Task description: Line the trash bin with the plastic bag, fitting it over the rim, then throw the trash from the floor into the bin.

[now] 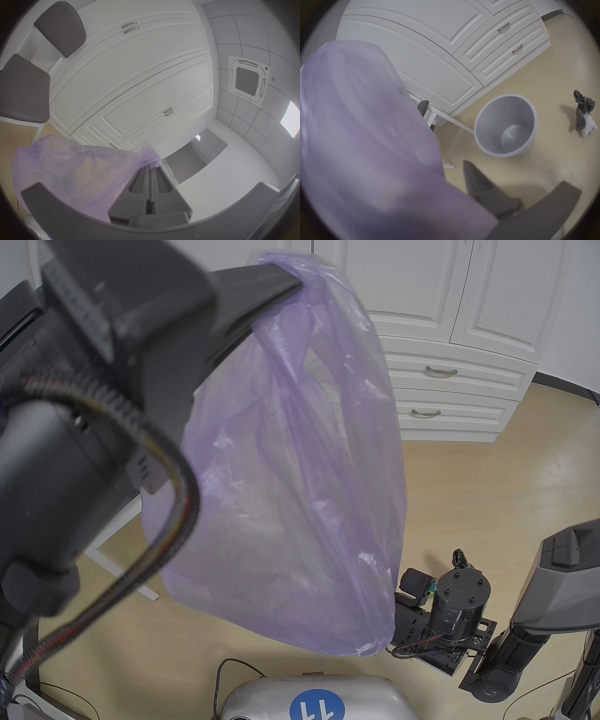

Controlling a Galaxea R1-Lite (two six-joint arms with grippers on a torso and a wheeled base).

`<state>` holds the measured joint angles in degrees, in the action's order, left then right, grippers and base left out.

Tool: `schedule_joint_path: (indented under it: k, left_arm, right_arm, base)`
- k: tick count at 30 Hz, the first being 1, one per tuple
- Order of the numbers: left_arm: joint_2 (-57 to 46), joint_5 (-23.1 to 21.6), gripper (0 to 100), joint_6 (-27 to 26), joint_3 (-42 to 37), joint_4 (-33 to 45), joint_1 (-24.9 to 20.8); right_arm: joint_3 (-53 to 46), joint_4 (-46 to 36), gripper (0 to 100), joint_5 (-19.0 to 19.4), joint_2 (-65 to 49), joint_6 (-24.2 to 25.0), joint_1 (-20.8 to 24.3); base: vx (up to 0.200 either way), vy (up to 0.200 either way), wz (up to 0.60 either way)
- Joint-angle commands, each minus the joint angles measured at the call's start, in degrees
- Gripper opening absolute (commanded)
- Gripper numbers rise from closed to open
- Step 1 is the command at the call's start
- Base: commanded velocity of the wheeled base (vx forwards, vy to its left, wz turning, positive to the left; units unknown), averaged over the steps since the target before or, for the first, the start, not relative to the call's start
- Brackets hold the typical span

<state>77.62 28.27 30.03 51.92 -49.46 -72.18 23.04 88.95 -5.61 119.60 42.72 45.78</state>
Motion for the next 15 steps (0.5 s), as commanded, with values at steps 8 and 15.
schedule_joint_path:
  k: [8, 15]
  left_arm:
    - [0.8, -0.1, 0, 0.1, -0.7, 0.1, 0.2]
    - [0.9, -2.2, 0, -2.1, -4.0, 3.8, 2.6]
  right_arm:
    - [-2.3, 1.0, 0, 0.9, -1.9, -4.8, -1.1]
    - [-1.0, 1.0, 0, 0.9, -4.2, -12.1, -8.4]
  base:
    - [0.000, 0.000, 0.00]
    - [0.000, 0.000, 0.00]
